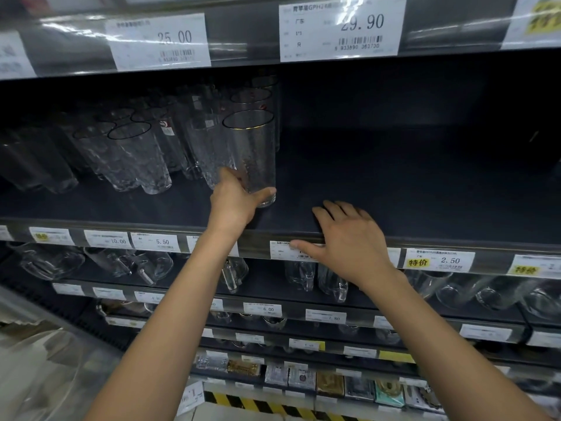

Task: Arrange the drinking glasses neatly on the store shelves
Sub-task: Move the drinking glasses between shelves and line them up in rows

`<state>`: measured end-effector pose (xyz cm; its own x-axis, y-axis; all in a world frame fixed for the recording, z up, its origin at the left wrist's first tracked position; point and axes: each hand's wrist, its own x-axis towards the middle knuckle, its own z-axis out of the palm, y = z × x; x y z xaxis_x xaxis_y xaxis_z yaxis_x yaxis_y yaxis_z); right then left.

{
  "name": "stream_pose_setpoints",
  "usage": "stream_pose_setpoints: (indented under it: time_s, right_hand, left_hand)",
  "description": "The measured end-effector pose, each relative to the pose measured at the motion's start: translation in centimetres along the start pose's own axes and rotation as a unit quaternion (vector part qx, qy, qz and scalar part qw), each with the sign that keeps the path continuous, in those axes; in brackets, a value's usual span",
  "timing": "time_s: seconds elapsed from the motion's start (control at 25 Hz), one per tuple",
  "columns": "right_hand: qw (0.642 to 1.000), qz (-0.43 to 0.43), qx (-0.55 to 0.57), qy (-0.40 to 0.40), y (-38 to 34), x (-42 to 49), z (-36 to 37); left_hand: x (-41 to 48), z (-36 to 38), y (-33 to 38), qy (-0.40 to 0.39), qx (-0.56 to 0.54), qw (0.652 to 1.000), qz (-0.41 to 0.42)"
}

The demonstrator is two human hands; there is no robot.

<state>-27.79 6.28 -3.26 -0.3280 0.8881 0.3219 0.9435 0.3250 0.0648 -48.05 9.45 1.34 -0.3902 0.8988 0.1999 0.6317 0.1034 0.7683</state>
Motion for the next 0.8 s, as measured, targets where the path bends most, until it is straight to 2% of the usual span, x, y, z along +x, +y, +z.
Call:
stream_pose_setpoints:
  time_s: [0.2, 0.8]
  right_hand:
    - [1.0, 0.006, 0.008, -0.016, -0.1, -0.1, -0.4]
    - [0.999, 0.015, 0.011, -0.032, -0.1, 0.0, -0.8]
  left_hand:
    - [1.0, -0.1, 0.2, 0.008, 0.053, 0.998, 0.022]
    - [1.8, -0.1, -0.4, 0.018, 0.026, 0.999, 0.013]
